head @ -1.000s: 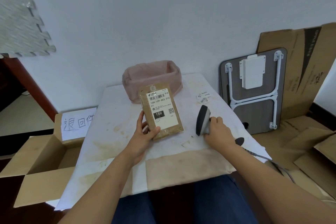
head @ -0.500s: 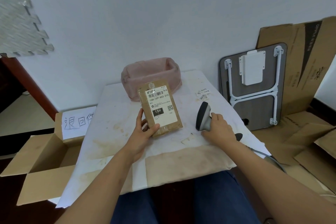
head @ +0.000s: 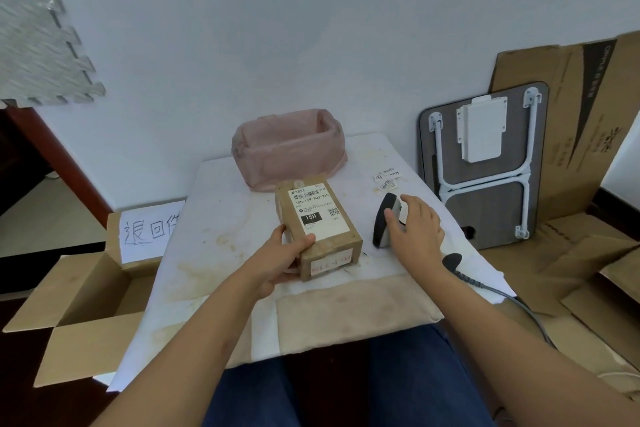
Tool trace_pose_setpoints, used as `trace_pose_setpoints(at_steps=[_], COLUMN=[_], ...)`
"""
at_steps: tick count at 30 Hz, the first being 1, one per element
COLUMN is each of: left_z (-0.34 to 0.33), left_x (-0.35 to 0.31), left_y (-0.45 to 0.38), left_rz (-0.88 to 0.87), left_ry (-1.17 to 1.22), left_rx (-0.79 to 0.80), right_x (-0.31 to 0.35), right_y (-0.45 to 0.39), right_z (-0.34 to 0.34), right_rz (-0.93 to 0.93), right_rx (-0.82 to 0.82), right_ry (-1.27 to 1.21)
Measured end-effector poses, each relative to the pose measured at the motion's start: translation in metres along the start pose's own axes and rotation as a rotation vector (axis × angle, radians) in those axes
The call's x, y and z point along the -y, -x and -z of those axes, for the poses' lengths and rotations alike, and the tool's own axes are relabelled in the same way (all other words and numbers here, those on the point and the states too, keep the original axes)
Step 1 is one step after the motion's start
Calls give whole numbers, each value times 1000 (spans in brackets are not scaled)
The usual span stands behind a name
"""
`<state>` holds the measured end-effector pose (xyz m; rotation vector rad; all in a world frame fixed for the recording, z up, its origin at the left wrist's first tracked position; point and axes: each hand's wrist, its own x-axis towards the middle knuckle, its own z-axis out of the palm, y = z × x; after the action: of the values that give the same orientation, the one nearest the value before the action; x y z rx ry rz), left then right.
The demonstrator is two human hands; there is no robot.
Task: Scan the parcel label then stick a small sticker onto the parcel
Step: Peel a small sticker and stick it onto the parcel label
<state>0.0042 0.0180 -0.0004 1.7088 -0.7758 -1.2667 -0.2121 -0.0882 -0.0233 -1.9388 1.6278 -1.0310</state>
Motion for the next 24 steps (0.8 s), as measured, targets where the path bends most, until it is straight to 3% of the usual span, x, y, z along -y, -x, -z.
trace_pose_setpoints(at_steps=[10,15,24], left_z=[11,6,11], left_x=[-23,-36,-43], left_y=[-3,-23,-78], left_rz=[56,-150,-295], left_ry=[-530,-842,-927], left_rx=[-69,-244,-289], right_x=[4,-8,-22], right_y=[-61,-103,-154], right_z=[16,11,-30], right_rz=[-140,-212,-196], right_rx=[-66,7,230], right_ry=[-319,-221,-17])
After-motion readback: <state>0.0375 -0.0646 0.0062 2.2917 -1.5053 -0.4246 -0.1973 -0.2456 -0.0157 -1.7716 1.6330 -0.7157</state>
